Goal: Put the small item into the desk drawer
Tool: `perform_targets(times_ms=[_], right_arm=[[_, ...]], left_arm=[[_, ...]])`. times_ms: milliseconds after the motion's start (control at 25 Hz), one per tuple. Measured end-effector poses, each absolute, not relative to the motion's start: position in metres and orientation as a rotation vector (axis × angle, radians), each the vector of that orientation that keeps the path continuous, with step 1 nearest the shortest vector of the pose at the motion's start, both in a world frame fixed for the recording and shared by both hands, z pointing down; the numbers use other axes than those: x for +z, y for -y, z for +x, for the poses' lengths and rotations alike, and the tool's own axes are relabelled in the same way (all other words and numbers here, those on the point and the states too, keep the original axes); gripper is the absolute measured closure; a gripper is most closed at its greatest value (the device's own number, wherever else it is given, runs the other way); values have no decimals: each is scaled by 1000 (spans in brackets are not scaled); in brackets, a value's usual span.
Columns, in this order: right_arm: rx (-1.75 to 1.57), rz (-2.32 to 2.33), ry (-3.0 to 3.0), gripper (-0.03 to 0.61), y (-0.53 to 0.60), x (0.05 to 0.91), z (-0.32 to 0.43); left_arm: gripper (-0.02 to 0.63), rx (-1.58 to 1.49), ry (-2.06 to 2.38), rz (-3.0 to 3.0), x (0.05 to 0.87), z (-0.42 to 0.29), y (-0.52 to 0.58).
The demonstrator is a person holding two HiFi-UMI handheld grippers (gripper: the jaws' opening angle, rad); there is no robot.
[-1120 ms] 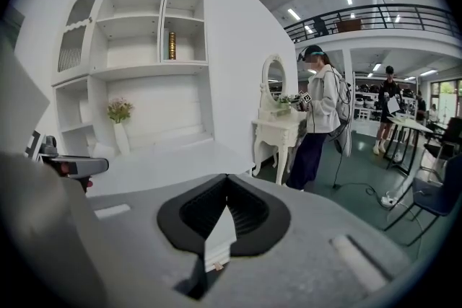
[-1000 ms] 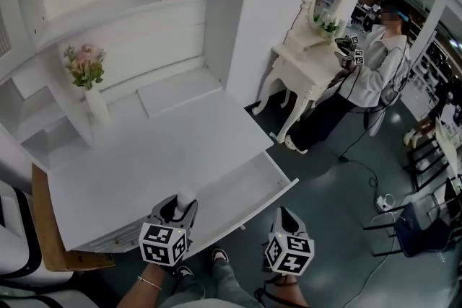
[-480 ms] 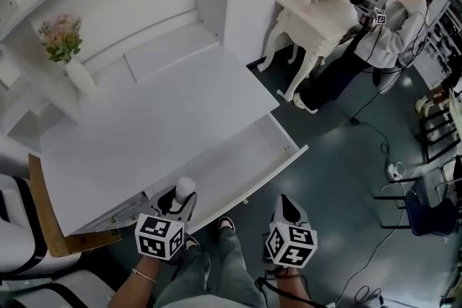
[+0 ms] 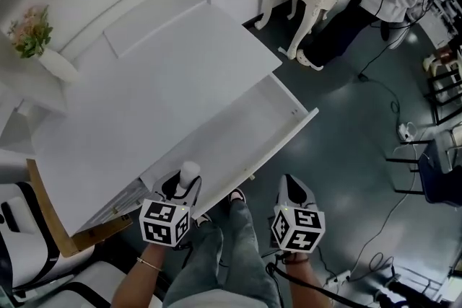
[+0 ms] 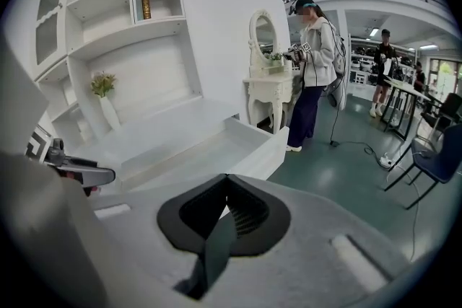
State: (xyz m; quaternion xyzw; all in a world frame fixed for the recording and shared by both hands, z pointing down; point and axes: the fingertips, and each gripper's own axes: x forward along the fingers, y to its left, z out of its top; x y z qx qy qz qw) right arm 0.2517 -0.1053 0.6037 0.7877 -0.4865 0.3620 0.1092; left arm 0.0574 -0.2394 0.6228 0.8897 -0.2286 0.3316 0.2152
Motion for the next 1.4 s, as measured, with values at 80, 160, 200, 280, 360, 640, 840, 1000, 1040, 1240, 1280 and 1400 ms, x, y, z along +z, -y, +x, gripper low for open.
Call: perform_targets(times_ms=[80, 160, 200, 280, 360, 640, 840, 1000, 1040, 1240, 1280, 1400], right_arm=[[1081, 2319, 1415, 572, 104, 610, 254], [1097, 2324, 1401, 572, 103, 616, 256], [1103, 2325, 1395, 572, 104, 619, 258], [1113, 2325, 1388, 572, 105, 626, 260], [1124, 2319, 1383, 572, 107, 633, 261], [1132, 2322, 1378, 572, 121, 654, 273], [1148, 2326, 1383, 572, 127, 662, 275], [1164, 2328, 1380, 572, 127, 667, 277], [1168, 2329, 1377, 572, 126, 668, 278], [1185, 2341, 1356, 572, 120, 673, 284], [1191, 2344, 1353, 572, 119, 673, 285], [1208, 2358, 1345, 572, 116, 675, 289]], left_arm=[[437, 947, 606, 2458, 631, 62, 240], [437, 995, 574, 2442, 642, 65, 240], [437, 1023, 557, 2433, 647, 67, 240], [437, 1069, 523, 2418, 659, 70, 240], [436, 1100, 495, 2409, 668, 74, 239], [436, 1166, 445, 2384, 700, 93, 243], [436, 1239, 427, 2333, 727, 99, 244], [436, 1299, 423, 2294, 745, 102, 246], [436, 1313, 424, 2290, 748, 103, 246], [436, 1366, 431, 2271, 763, 104, 247], [436, 1372, 430, 2262, 766, 104, 247], [436, 1386, 427, 2243, 772, 104, 245]])
